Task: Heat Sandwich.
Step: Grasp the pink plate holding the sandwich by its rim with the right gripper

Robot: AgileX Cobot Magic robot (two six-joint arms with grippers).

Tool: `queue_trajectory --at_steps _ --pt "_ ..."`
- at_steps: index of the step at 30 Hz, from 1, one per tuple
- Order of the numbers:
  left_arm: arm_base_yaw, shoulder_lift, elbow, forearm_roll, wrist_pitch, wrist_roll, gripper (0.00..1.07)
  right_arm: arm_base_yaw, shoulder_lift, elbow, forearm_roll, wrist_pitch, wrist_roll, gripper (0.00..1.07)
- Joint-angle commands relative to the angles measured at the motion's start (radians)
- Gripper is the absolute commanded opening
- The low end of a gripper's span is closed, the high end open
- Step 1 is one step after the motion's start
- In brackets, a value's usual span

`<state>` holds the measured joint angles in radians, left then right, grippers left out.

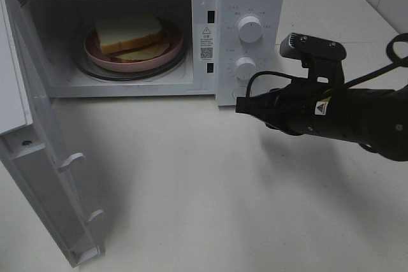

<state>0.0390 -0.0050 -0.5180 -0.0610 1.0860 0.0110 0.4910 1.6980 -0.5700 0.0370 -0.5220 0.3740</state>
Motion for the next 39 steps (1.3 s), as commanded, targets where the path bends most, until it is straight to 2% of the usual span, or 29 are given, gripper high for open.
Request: queue_trajectory --at_steps 1,7,10,11,12,14,15,16,20,25,31,37,39 --pt "-0.003 -0.005 0.003 0.002 -0.018 -0.004 0.58 -0.001 -0.098 0.001 -0.015 0.158 -0.105 0.09" --pt "-0.003 -0.005 0.003 0.002 -0.018 -0.004 0.58 -0.001 -0.198 0.001 -0.015 0.275 -0.197 0.13" --pt "-0.003 -0.005 0.003 0.002 -0.018 -0.004 0.58 -0.001 -0.246 0.001 -0.017 0.326 -0.287 0.18" --pt "-0.003 -0.005 0.003 0.002 -0.018 -0.004 0.58 -0.001 -0.271 -0.007 -0.017 0.37 -0.345 0.25" --pt "-0.003 -0.005 0.003 0.002 -0.018 -0.004 0.58 -0.001 -0.271 -0.007 -0.017 0.37 -0.345 0.25" --pt "-0.003 -0.005 0.003 0.002 -0.018 -0.004 0.58 -0.001 -0.289 -0.032 -0.013 0.438 -0.39 0.34" --pt "-0.003 -0.005 0.003 0.002 -0.018 -0.004 0.58 -0.001 -0.293 -0.065 -0.013 0.522 -0.419 0.43" --pt "-0.003 -0.005 0.003 0.002 -0.018 -0.004 0.58 -0.001 -0.293 -0.065 -0.013 0.522 -0.419 0.43" --pt "-0.003 -0.005 0.003 0.002 -0.018 -0.004 0.58 -0.001 -0.293 -0.171 -0.013 0.705 -0.495 0.6" --pt "-0.003 -0.005 0.003 0.002 -0.018 -0.004 0.58 -0.001 -0.293 -0.262 -0.011 0.814 -0.598 0.67" --pt "-0.003 -0.005 0.003 0.002 -0.018 -0.004 0.58 -0.001 -0.293 -0.336 -0.009 0.886 -0.702 0.69" --pt "-0.003 -0.005 0.003 0.002 -0.018 -0.004 0.58 -0.001 -0.29 -0.367 -0.009 0.944 -0.961 0.69" --pt "-0.003 -0.005 0.003 0.002 -0.018 -0.004 0.58 0.001 -0.29 -0.367 -0.006 0.944 -1.128 0.69"
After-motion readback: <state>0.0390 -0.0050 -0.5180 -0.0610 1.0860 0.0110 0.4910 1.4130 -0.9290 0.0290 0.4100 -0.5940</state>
